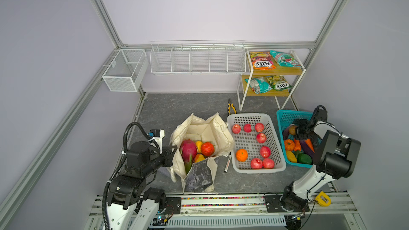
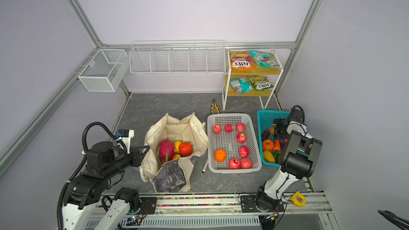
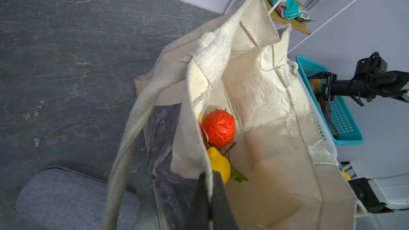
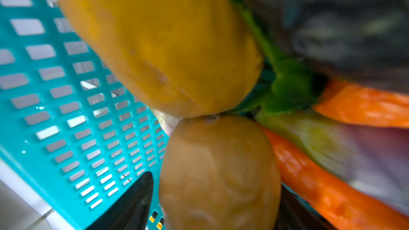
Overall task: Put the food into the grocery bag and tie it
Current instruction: 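Lower the right gripper onto the brown potato in the teal basket, then lift the brown potato with the right gripper and carry it over the bag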
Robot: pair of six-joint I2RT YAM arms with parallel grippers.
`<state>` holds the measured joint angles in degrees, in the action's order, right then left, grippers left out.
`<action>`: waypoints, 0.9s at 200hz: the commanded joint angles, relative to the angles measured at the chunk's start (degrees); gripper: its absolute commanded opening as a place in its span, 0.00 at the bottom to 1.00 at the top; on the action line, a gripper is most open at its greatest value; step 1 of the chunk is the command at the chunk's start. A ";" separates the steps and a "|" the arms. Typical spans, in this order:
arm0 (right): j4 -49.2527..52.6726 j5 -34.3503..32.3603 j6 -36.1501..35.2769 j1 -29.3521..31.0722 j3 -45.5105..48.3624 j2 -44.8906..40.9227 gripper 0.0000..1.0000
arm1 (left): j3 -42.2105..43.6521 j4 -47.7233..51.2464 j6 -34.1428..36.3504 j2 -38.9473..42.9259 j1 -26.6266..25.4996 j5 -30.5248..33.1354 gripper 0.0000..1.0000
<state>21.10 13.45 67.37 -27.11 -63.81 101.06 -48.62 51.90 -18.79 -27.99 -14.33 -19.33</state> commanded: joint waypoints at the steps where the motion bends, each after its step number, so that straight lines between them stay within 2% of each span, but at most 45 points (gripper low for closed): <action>1: -1.35 -0.45 2.23 0.45 1.67 -1.63 0.74 | 0.35 -0.40 0.44 0.89 -0.28 -0.72 0.00; 78: -0.41 -1.21 1.12 0.44 2.55 -6.75 0.54 | 0.37 -0.40 0.50 1.16 -0.35 -0.74 0.00; 124: 2.21 0.02 -0.11 0.85 1.81 -11.21 0.52 | 0.34 -0.40 0.50 1.00 -0.34 -0.72 0.00; 180: 12.03 2.39 -5.26 4.68 -1.75 -23.49 0.51 | 0.37 -0.44 0.47 -0.04 -0.34 -0.91 0.00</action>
<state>27.16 13.78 64.79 -23.81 -63.72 83.70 -48.58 51.90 -18.79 -27.83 -14.33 -19.33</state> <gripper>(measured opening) 0.599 0.048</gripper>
